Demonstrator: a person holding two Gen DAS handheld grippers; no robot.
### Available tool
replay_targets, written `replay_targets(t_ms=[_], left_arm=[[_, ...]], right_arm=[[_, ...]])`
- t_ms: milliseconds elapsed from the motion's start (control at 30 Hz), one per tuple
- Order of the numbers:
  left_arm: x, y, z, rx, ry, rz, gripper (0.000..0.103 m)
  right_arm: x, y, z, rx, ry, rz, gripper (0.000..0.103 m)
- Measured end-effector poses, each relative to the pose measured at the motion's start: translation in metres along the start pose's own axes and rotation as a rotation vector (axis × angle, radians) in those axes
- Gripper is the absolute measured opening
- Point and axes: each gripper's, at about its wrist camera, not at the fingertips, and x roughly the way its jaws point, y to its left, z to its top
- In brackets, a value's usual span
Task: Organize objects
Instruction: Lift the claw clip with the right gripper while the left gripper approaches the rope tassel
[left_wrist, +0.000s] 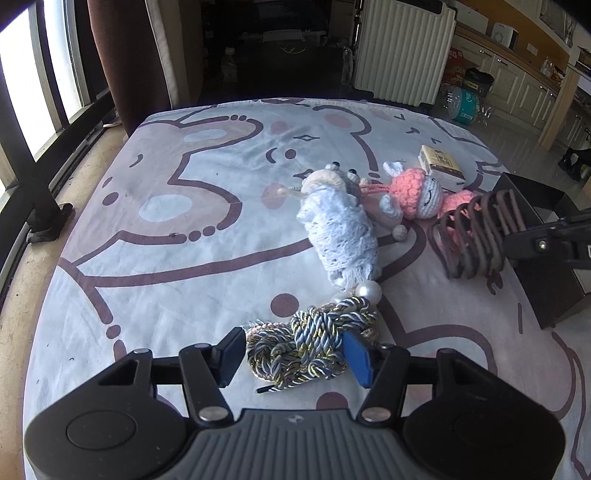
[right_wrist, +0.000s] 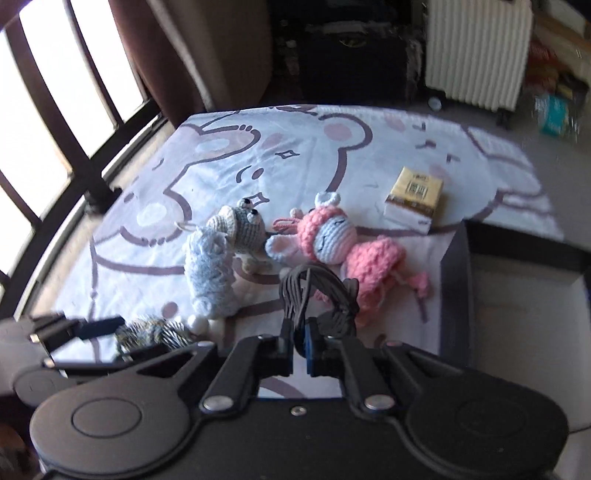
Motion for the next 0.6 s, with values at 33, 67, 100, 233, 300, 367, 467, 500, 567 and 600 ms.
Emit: replay_targets(t_ms=[33,67,100,233,300,367,467,500,567,600], left_arm=[[0.000,-0.001,0.000,-0.001,0.002,0.002,0.059],[0.000,-0.001,0.000,-0.001,0.005,0.005,0.059],[0.000,-0.001,0.001,-0.002,0.006,0.006,0.059],[0.000,-0.001,0.002,-0.015,0.010,0.007,0.058],[0.000,0.000,0.003,-0.022,0.014,0.005,0.057],[0.000,0.000,0.004,-0.024,0.012,0.003,0.057],[-0.001,0.002,0.005,-0.026,-0.004,-0.002,0.057],[-0.002,0.002,0.006,-0.030,-0.013,-0.005,0.057],[-0.004,0.005,0.009,-0.051,-0.036,-0.024,0.057],[-0.005,0.007,0.010,-0.061,-0.042,-0.030,0.057]], right_arm=[[-0.004,0.002,-0.001,-0.068,-0.003,-0.034,0.006],[-0.007,0.005,-0.003,-0.130,-0.004,-0.061,0.006],[-0.009,0.009,-0.007,-0.213,-0.002,-0.092,0.006],[-0.004,0.032,-0.027,-0.482,0.046,-0.123,0.006],[-0.003,0.048,-0.040,-0.605,0.052,-0.106,0.008],[-0.004,0.060,-0.047,-0.654,0.071,-0.055,0.010],[-0.006,0.070,-0.053,-0.643,0.107,0.034,0.013],[-0.006,0.070,-0.053,-0.624,0.118,0.060,0.013],[-0.007,0.070,-0.053,-0.562,0.143,0.114,0.014],[-0.007,0.069,-0.052,-0.532,0.153,0.133,0.015]])
